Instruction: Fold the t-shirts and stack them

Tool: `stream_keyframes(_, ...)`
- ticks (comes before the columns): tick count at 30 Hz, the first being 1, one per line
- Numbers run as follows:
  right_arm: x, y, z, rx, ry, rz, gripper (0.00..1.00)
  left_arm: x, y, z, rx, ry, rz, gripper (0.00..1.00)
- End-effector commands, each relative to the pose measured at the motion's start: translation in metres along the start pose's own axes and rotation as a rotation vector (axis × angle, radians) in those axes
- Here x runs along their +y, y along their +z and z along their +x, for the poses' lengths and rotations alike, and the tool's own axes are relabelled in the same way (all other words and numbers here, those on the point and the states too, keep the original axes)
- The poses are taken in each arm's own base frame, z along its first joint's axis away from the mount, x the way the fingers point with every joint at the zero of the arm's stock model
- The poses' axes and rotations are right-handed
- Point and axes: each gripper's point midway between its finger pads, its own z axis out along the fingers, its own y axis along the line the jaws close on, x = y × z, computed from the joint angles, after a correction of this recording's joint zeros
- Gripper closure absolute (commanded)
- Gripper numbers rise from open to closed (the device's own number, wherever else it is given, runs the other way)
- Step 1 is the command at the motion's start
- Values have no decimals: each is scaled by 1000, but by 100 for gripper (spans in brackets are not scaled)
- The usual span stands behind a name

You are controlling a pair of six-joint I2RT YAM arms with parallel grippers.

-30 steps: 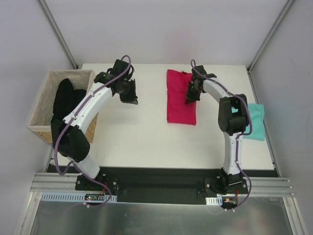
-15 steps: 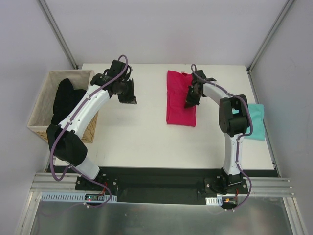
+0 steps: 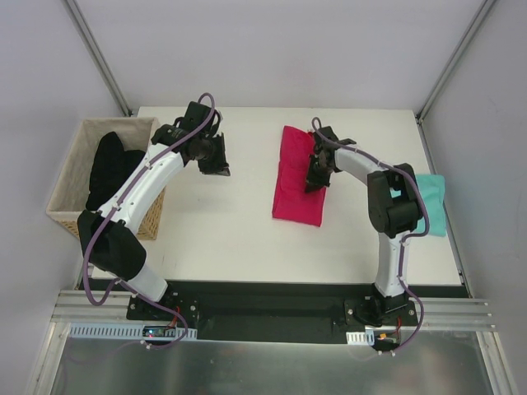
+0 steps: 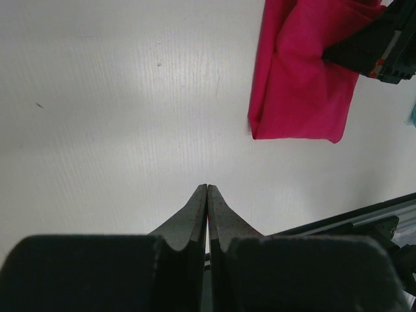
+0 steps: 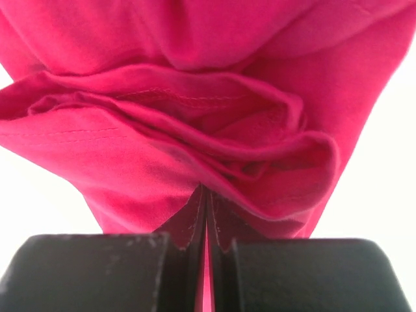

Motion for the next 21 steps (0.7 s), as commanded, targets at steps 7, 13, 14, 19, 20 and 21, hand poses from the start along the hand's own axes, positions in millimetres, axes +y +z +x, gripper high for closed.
stream_keyframes(7,24,-13,37,32,-52,13,99,-4,-16,-1,-44,27,13,100)
stream_keyframes(13,22,-15,39,28,-66,45,92,-4,-14,0,-40,28,18,100)
stream_keyframes(14,23,-18,38,23,-69,50,86,-4,-14,0,-38,28,17,100)
stream_keyframes(19,32,-46,24,-54,-82,37,73,-3,-11,0,-33,33,11,100)
stream_keyframes(20,35,-55,17,-81,-91,40,71,-4,-11,0,-33,33,14,100)
stream_keyframes(21,39,-63,14,-95,-98,32,71,-4,-10,-1,-32,36,16,100)
